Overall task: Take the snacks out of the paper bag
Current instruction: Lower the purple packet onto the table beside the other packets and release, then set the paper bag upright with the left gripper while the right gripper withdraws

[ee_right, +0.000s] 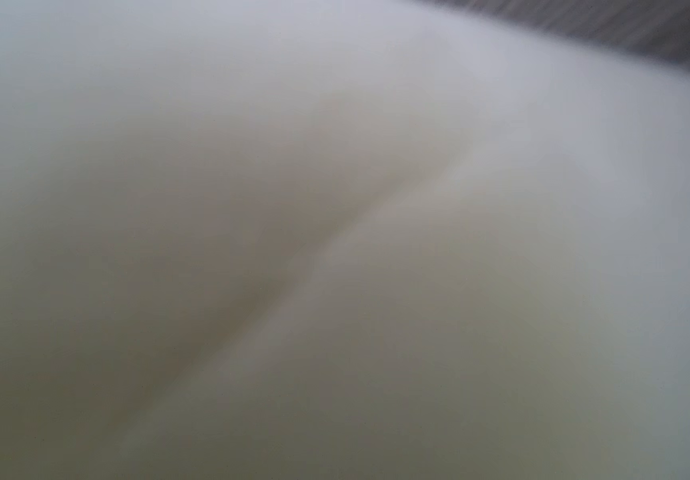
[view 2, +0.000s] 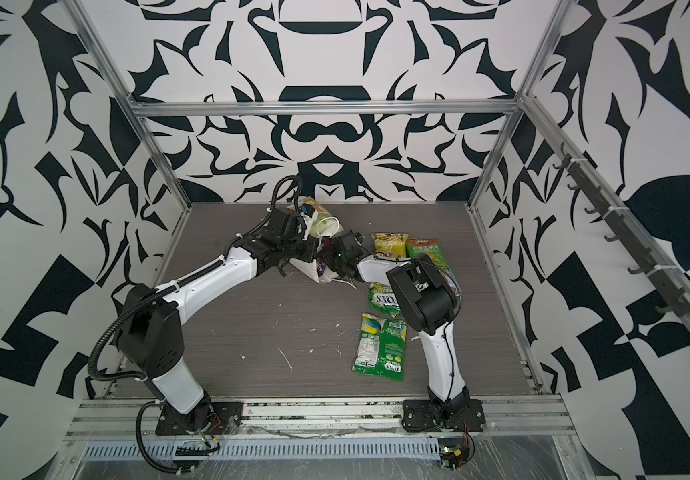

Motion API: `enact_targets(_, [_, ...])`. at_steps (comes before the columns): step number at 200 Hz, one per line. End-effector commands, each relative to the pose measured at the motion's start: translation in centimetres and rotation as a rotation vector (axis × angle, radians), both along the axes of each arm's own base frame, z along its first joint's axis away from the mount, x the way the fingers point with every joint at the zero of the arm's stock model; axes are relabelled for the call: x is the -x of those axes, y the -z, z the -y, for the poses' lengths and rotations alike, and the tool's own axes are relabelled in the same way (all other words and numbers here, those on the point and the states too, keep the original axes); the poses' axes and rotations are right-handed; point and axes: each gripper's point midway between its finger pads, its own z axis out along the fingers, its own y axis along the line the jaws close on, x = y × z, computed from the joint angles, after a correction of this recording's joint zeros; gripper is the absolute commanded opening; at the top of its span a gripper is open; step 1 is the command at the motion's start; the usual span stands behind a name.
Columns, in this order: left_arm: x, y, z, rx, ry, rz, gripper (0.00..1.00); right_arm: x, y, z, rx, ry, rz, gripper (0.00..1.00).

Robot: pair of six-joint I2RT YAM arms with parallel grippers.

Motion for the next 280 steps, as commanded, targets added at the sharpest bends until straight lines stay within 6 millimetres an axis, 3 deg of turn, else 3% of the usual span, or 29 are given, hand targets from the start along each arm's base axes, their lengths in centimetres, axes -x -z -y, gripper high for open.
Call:
enact_targets(1, [0.1,-0.6,-0.8,-0.014,-0.036,0.015,0.0,0.5,-4.3,0.7,0.012,-0.014,0.095,0.0])
enact_targets(120, [-2.3,-1.6,-3.7,-0.064,-0.163,0.04,0.0,6.7,-14.7,5.4,-0.028,-0.162,0.273,0.0])
enact_targets(140, [-2.6,-2.3,-4.1,-0.053,-0.182,0.046,0.0,8.6,-17.3,7.9,0.052,-0.149,0.302,0.0])
enact_targets(173, [-3.4,-4.7,-4.4,0.045,-0.186,0.006,0.0,11.9,-21.8,13.6,0.149,-0.05,0.351,0.0])
enact_targets(203, [-3.8,-8.3,-5.0,0.16,-0.187,-0.019,0.0,15.4,-27.6,18.9,0.259,0.083,0.456,0.0])
enact_targets(227, [-3.5,-11.3,-5.5,0.291,-0.182,-0.052,0.0,17.5,-30.5,22.2,0.334,0.165,0.49,0.0])
enact_targets(242, [-3.2,-12.6,-5.7,0.385,-0.167,-0.092,0.0,18.5,-30.8,23.9,0.41,0.198,0.485,0.0])
enact_targets(256, [-3.3,-12.4,-6.6,0.395,-0.197,-0.113,0.0,19.0,-29.8,25.0,0.471,0.215,0.449,0.0])
enact_targets(280, [-3.7,-10.7,-7.7,0.527,-0.225,-0.232,0.0,18.6,-25.5,25.2,0.54,0.182,0.359,0.0])
